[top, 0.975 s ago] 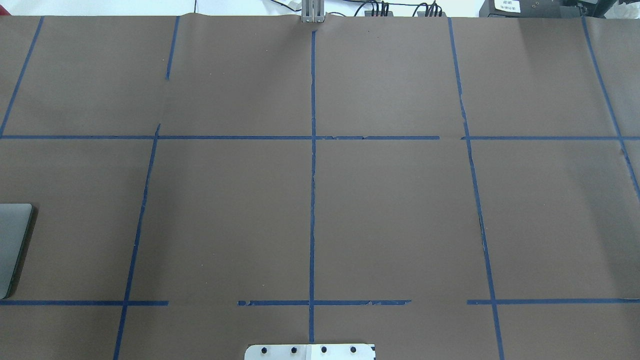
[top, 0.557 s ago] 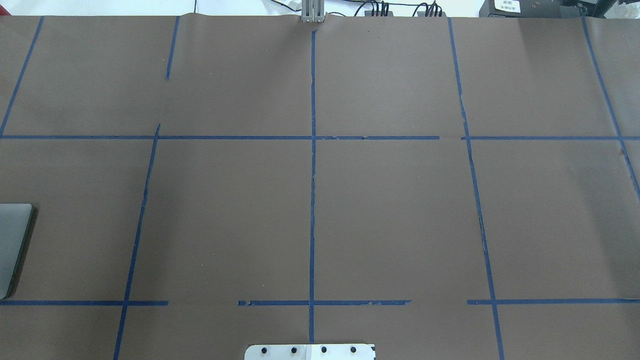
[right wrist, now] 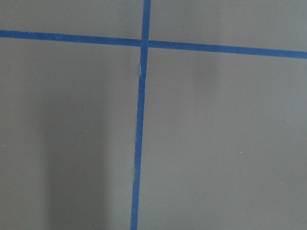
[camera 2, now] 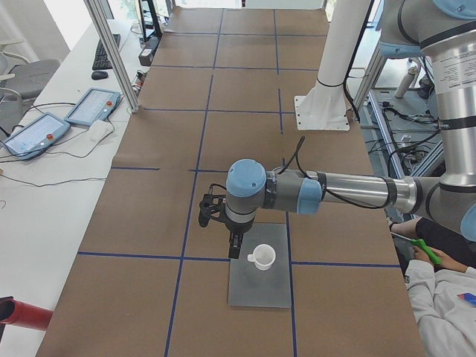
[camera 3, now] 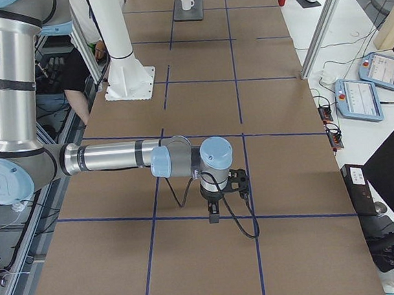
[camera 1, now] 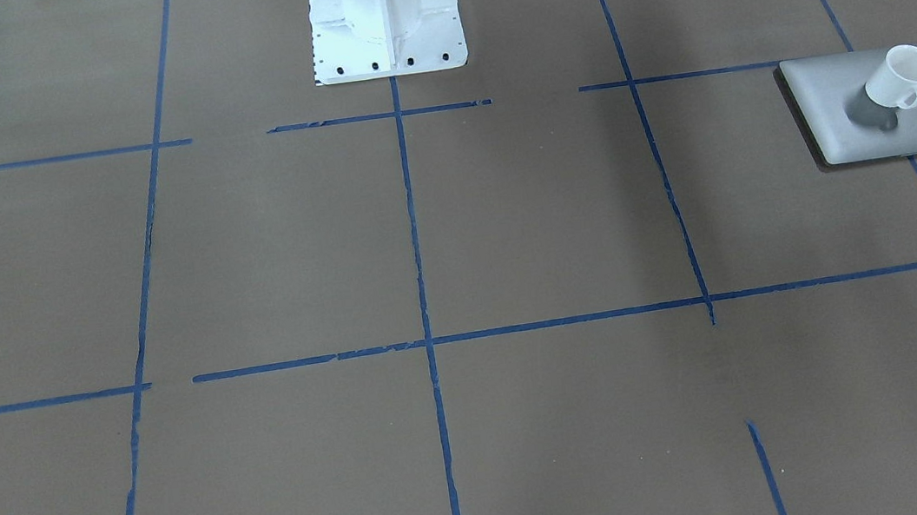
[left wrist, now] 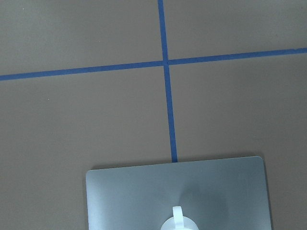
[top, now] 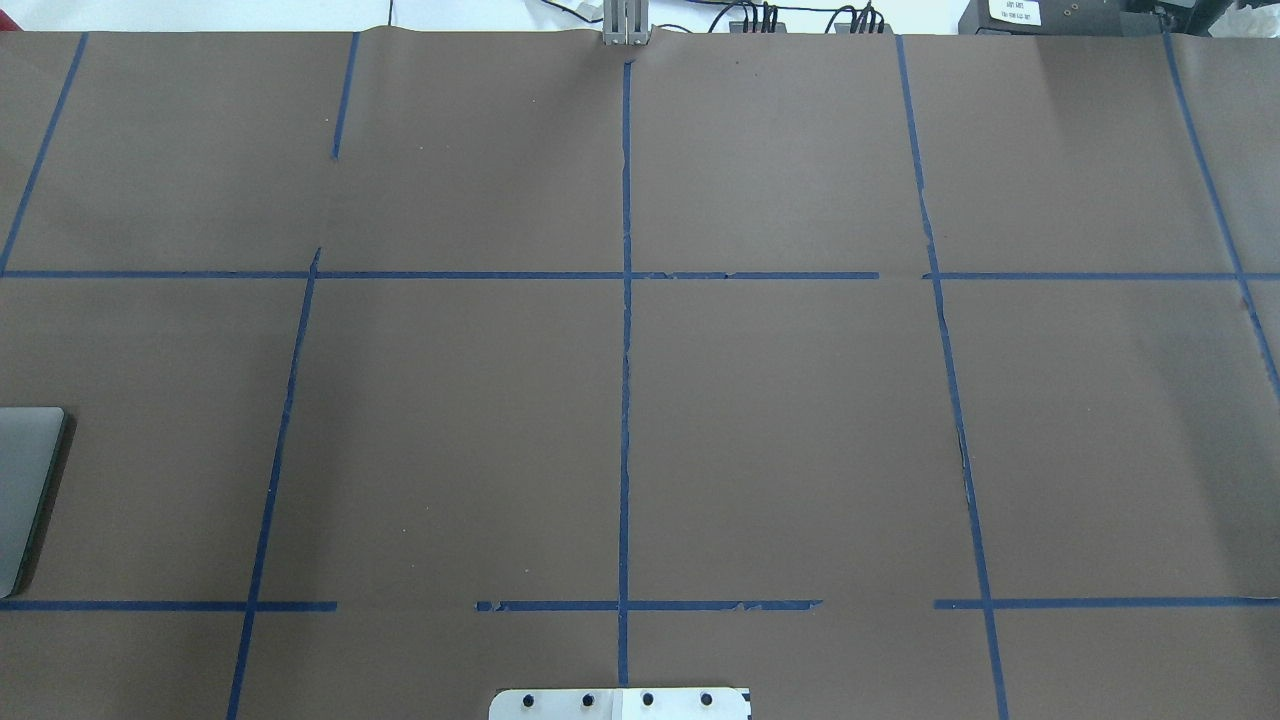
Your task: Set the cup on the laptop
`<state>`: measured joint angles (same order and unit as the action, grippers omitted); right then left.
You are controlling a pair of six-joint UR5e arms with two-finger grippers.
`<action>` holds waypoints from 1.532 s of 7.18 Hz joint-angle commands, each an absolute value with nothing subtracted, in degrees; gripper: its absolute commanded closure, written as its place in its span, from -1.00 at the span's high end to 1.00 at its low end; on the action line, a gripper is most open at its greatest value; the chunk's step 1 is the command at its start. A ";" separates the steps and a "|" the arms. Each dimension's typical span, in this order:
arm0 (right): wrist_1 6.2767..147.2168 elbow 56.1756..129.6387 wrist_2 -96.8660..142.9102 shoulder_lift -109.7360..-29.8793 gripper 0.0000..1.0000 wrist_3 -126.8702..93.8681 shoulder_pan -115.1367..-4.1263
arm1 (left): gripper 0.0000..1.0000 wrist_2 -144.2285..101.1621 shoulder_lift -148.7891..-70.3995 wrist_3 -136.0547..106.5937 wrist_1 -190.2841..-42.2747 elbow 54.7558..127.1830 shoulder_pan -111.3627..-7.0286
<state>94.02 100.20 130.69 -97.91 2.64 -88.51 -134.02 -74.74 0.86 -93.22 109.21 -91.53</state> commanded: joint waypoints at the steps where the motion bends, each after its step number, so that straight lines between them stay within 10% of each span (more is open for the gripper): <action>1: 94.04 100.20 130.61 -97.91 1.00 2.64 -88.51 | 1.00 -134.12 -74.44 0.70 -93.34 109.78 -91.49; 11: 94.04 100.20 130.61 -97.91 1.00 2.64 -88.51 | 1.00 -136.56 -74.97 1.14 -83.23 111.19 -91.32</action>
